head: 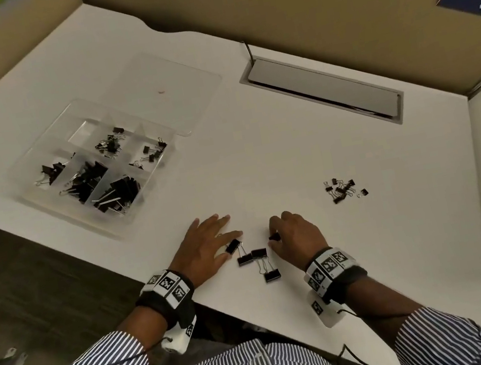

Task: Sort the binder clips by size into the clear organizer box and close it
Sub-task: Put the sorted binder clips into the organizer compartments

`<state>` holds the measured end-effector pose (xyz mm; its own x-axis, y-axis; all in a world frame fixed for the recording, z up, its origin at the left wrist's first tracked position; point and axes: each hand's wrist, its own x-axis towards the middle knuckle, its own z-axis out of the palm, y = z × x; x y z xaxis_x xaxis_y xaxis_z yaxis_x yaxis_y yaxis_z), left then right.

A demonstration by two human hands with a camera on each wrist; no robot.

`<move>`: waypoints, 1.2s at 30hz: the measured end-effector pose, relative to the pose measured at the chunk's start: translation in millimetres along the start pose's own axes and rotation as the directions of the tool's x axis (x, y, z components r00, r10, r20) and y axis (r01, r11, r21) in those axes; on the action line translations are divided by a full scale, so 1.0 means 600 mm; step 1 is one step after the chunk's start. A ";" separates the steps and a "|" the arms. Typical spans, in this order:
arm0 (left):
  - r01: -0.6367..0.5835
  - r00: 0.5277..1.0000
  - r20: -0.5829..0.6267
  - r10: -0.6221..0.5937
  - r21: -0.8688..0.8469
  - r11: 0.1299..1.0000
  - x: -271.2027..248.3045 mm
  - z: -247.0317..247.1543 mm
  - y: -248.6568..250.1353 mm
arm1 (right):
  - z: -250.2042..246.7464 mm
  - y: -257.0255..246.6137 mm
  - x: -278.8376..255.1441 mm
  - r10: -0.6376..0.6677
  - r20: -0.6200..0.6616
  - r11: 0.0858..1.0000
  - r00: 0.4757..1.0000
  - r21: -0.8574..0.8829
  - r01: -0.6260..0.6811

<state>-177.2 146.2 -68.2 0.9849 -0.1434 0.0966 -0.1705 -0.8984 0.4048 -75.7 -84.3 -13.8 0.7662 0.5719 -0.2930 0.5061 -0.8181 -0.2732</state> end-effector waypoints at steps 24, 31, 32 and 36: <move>-0.159 0.986 0.029 0.161 -0.078 0.984 0.006 0.004 0.035 | -0.019 0.012 0.001 -0.145 0.048 0.984 0.988 0.107 0.139; -0.214 0.972 0.081 0.220 -0.070 0.974 0.008 -0.008 0.026 | -0.024 0.005 -0.060 -0.360 0.208 0.932 0.909 0.128 0.340; -0.209 0.973 0.090 0.214 -0.058 0.976 0.009 -0.009 0.026 | -0.019 0.004 -0.063 -0.362 0.230 0.932 0.903 0.110 0.345; -0.197 0.971 0.129 0.200 -0.037 0.980 0.018 -0.008 0.030 | 0.001 0.008 -0.067 -0.367 0.231 0.929 0.901 0.042 0.367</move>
<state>-169.8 130.2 -55.3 0.9261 -0.3727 0.0576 -0.3622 -0.8365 0.4113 -104.4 -111.2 -3.9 0.4138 0.8294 -0.3753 0.7350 -0.5476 -0.3999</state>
